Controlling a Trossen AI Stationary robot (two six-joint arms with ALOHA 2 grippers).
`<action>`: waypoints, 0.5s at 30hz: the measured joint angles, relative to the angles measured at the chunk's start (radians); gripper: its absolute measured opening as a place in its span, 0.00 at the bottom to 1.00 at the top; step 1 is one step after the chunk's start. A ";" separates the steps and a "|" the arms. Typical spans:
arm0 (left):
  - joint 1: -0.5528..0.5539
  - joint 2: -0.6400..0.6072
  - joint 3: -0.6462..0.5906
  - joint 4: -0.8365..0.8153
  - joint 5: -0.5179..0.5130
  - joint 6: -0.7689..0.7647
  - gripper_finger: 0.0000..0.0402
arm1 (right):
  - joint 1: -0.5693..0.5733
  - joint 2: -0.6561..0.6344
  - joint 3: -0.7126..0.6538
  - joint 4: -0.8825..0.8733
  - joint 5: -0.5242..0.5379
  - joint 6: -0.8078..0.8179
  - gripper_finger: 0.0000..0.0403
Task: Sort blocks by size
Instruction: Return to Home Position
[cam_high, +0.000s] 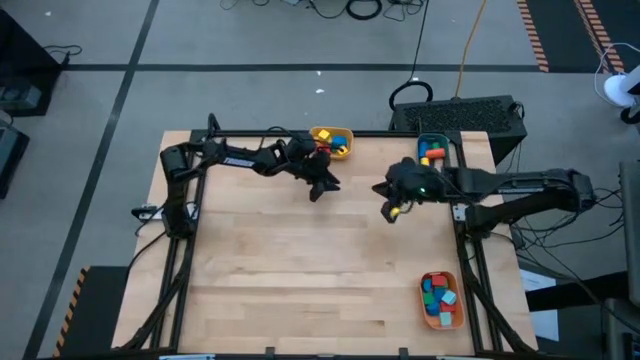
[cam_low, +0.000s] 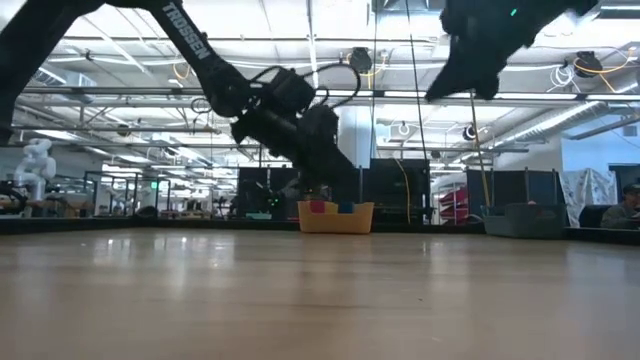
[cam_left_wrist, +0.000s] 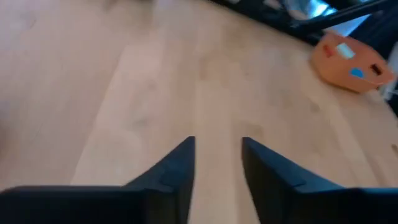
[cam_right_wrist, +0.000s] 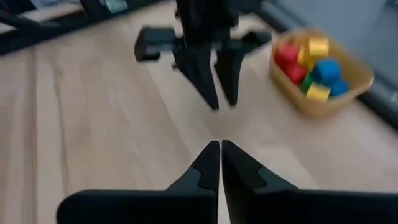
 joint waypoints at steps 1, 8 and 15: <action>-0.007 -0.010 0.000 0.007 0.002 0.003 0.30 | 0.024 -0.013 0.000 0.010 0.034 -0.010 0.00; -0.033 -0.146 -0.010 0.013 0.025 0.035 0.05 | 0.149 -0.070 -0.078 0.411 -0.004 -0.203 0.00; -0.066 -0.345 -0.112 0.025 -0.019 0.056 0.03 | 0.197 -0.071 -0.173 0.608 -0.073 -0.350 0.00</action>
